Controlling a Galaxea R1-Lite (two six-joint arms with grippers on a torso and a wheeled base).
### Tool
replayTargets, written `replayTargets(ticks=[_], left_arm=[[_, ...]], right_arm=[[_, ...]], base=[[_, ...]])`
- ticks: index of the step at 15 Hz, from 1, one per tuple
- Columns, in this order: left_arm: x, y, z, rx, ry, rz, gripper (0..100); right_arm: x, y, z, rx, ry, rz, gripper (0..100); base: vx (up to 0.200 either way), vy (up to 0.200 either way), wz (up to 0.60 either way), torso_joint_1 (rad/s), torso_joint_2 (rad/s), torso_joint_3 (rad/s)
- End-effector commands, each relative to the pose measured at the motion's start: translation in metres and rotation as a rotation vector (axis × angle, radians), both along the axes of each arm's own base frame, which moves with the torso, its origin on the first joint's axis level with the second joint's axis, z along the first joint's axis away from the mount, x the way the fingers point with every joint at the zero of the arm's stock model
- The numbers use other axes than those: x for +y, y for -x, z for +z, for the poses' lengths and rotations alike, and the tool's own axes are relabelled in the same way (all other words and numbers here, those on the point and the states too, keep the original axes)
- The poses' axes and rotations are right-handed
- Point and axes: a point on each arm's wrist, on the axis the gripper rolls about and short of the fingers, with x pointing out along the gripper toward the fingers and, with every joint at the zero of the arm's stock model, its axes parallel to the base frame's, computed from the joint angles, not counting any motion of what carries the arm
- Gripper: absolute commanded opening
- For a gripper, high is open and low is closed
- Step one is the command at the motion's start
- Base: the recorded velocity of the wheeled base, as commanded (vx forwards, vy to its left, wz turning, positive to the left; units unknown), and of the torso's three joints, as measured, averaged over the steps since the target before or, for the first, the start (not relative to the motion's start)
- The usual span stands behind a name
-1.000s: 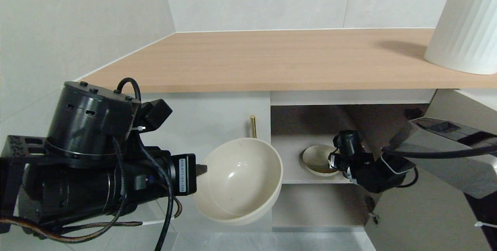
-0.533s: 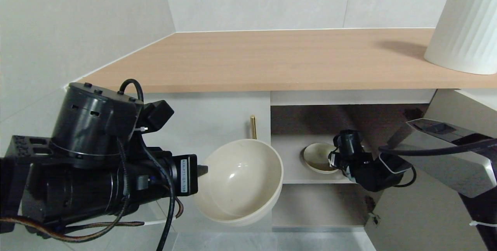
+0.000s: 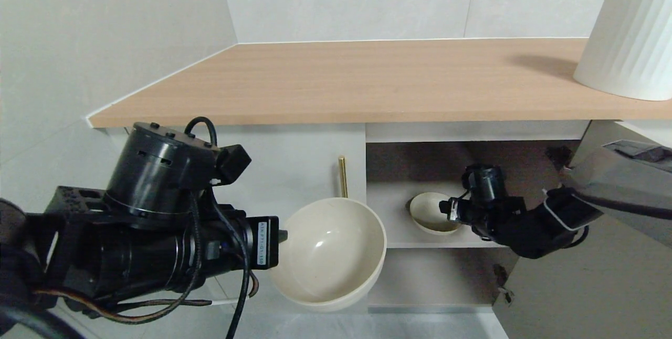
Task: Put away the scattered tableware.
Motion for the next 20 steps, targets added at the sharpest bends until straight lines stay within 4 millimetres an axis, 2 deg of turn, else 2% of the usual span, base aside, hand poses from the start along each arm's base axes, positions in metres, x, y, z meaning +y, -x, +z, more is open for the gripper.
replayTargets(ticks=[1, 2, 4, 5, 6, 8, 12, 15, 20], left_arm=[[-0.009, -0.005, -0.018, 0.044, -0.067, -0.028, 0], [-0.014, -0.006, -0.028, 0.065, -0.106, -0.035, 0], [-0.029, -0.011, -0.052, 0.096, -0.211, -0.02, 0], [-0.039, -0.011, -0.066, 0.105, -0.278, -0.019, 0], [-0.042, -0.012, -0.07, 0.106, -0.301, -0.018, 0], [-0.053, -0.013, -0.086, 0.111, -0.377, -0.008, 0], [-0.059, -0.006, -0.086, 0.101, -0.376, -0.041, 0], [-0.064, -0.003, -0.084, 0.041, -0.331, -0.045, 0], [-0.066, 0.006, -0.077, 0.002, -0.318, -0.057, 0]], right_arm=[[0.001, 0.074, 0.081, 0.009, -0.104, 0.282, 100], [-0.002, 0.097, 0.105, 0.031, -0.148, 0.39, 100], [-0.001, 0.138, 0.138, 0.07, -0.19, 0.531, 100], [0.003, 0.154, 0.146, 0.089, -0.195, 0.587, 100], [0.005, 0.158, 0.147, 0.098, -0.196, 0.605, 100], [0.025, 0.178, 0.141, 0.173, -0.176, 0.713, 100], [0.054, 0.179, 0.109, 0.295, -0.129, 0.778, 100], [0.066, 0.172, 0.088, 0.36, -0.101, 0.778, 100], [0.074, 0.167, 0.076, 0.387, -0.093, 0.778, 100]], base=[[0.0, 0.0, 0.0, 0.0, 0.0, 0.0], [0.0, 0.0, 0.0, 0.0, 0.0, 0.0], [0.0, 0.0, 0.0, 0.0, 0.0, 0.0], [0.0, 0.0, 0.0, 0.0, 0.0, 0.0], [0.0, 0.0, 0.0, 0.0, 0.0, 0.0], [0.0, 0.0, 0.0, 0.0, 0.0, 0.0], [0.0, 0.0, 0.0, 0.0, 0.0, 0.0], [0.0, 0.0, 0.0, 0.0, 0.0, 0.0], [0.0, 0.0, 0.0, 0.0, 0.0, 0.0]])
